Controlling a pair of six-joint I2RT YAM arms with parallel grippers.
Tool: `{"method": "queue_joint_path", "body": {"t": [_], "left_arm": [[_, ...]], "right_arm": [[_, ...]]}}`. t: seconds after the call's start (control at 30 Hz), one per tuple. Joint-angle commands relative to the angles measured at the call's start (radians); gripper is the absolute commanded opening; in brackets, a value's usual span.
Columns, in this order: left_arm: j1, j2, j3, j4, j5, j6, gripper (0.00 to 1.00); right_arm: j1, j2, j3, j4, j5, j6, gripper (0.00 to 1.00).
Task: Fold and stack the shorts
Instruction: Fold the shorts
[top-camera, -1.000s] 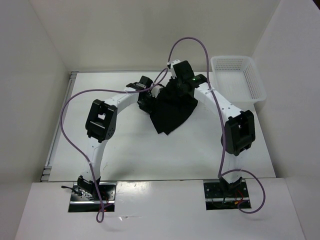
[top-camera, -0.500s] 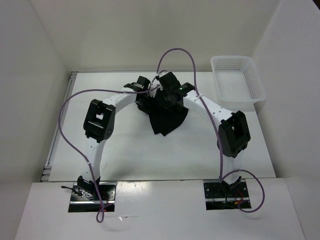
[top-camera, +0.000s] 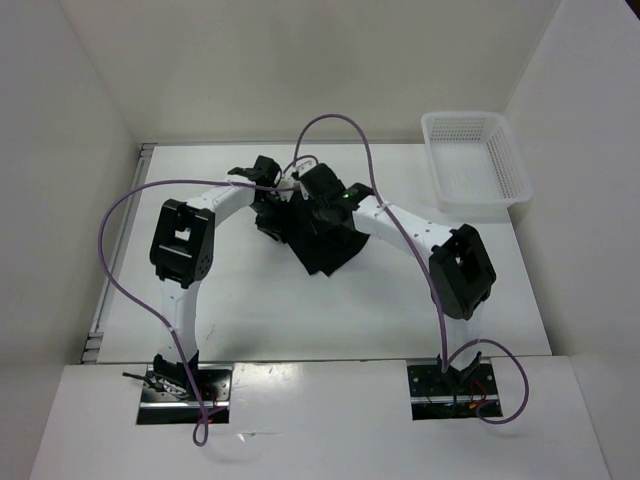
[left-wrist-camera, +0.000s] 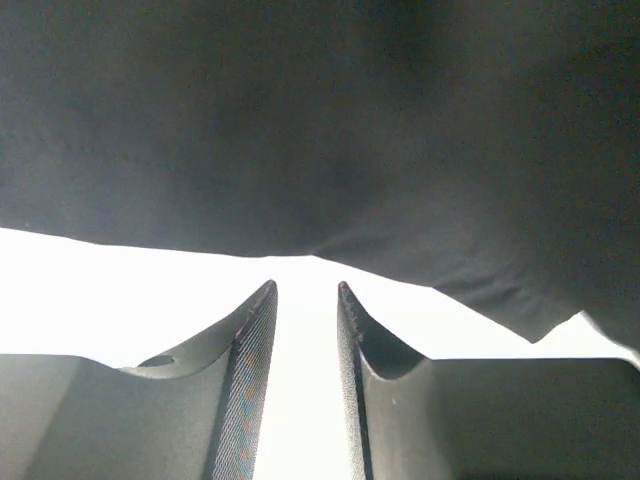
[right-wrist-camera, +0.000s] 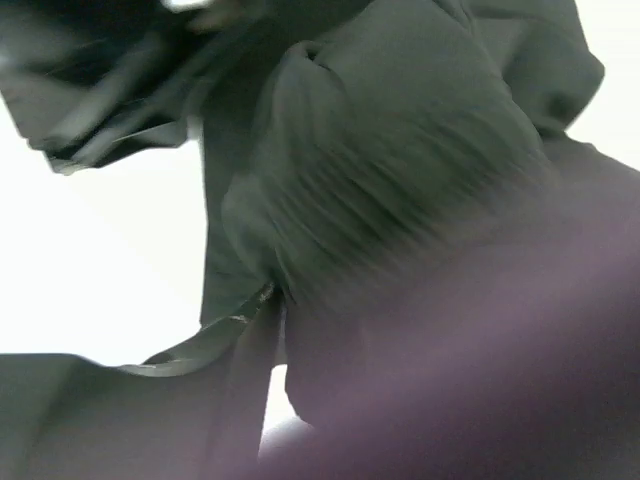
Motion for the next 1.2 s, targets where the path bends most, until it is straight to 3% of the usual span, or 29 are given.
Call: {"method": "queue_joint_path", "body": {"t": [0.0, 0.1, 0.17, 0.23, 0.37, 0.57, 0.67, 0.83, 1.17], "left_arm": [[0.032, -0.065, -0.001, -0.009, 0.04, 0.021, 0.38], [0.072, -0.075, -0.001, -0.018, 0.04, 0.021, 0.39], [0.092, -0.097, -0.001, -0.018, 0.031, 0.021, 0.41], [0.11, -0.106, -0.001, -0.018, 0.021, 0.021, 0.45], [0.125, -0.131, 0.011, -0.047, 0.012, 0.021, 0.47], [0.116, -0.203, 0.037, -0.058, 0.092, 0.021, 0.54], [0.077, -0.203, 0.047, -0.07, 0.119, 0.021, 0.58], [0.041, -0.149, 0.047, -0.081, 0.13, 0.021, 0.6], [-0.019, -0.046, 0.068, -0.079, 0.144, 0.021, 0.62]], "right_arm": [[0.116, -0.03, -0.065, 0.07, -0.056, -0.097, 0.43], [0.169, -0.088, -0.163, 0.108, -0.079, -0.189, 0.54], [0.17, -0.137, -0.222, 0.122, -0.172, -0.236, 0.65], [0.18, -0.179, -0.246, 0.131, -0.253, -0.257, 0.68], [0.18, -0.22, -0.256, 0.156, -0.251, -0.281, 0.68], [0.18, -0.268, -0.338, 0.265, 0.032, -0.415, 0.68], [0.171, -0.278, -0.433, 0.358, 0.077, -0.508, 0.71], [0.134, -0.279, -0.499, 0.421, 0.068, -0.55, 0.78], [0.125, -0.191, -0.566, 0.55, 0.044, -0.665, 0.78]]}}
